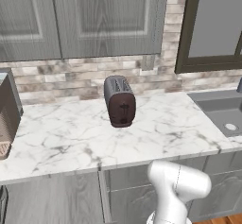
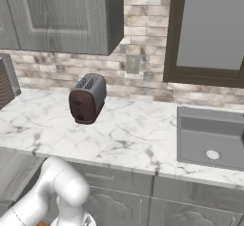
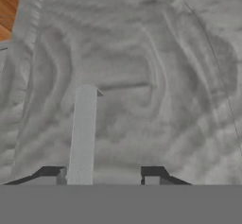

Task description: Take the tongs from the drawer on the left and place them on the dining counter next to the tray containing the kebab skewer.

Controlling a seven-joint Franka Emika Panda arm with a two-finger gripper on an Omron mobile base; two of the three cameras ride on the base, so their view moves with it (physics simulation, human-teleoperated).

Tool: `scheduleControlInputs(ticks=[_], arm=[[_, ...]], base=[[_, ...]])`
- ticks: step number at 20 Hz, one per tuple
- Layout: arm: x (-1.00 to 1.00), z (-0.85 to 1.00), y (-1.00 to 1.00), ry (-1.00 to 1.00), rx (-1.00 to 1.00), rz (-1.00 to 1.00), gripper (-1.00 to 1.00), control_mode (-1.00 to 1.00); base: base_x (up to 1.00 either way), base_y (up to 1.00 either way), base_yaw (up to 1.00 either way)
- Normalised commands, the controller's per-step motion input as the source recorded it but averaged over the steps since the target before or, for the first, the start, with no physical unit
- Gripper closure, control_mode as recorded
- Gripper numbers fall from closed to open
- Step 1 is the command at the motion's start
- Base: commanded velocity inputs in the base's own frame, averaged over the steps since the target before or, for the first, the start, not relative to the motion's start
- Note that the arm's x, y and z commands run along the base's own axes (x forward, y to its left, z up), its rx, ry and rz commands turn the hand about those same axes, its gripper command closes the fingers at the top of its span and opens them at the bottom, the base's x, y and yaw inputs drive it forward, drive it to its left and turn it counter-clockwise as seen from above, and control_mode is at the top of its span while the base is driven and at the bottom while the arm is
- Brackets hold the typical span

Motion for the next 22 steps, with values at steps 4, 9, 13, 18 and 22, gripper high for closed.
scheduleControlInputs(ticks=[4, 9, 13, 18, 22], arm=[[-0.59, 0.01, 0.0, -0.04, 0.0, 0.0, -1.0, -1.0], [-0.56, 0.33, 0.0, -0.11, 0.06, 0.0, -1.0, -1.0], [-0.42, 0.64, 0.0, -0.12, 0.09, 0.0, -1.0, -1.0], [-0.41, 0.68, -0.06, -0.07, 0.08, 0.0, -1.0, -1.0], [-0.23, 0.81, -0.22, -0.02, 0.11, 0.0, -1.0, -1.0]], base=[[0.0, 0.0, 0.0], [0.0, 0.0, 0.0], [0.0, 0.0, 0.0], [0.0, 0.0, 0.0], [0.0, 0.0, 0.0]])
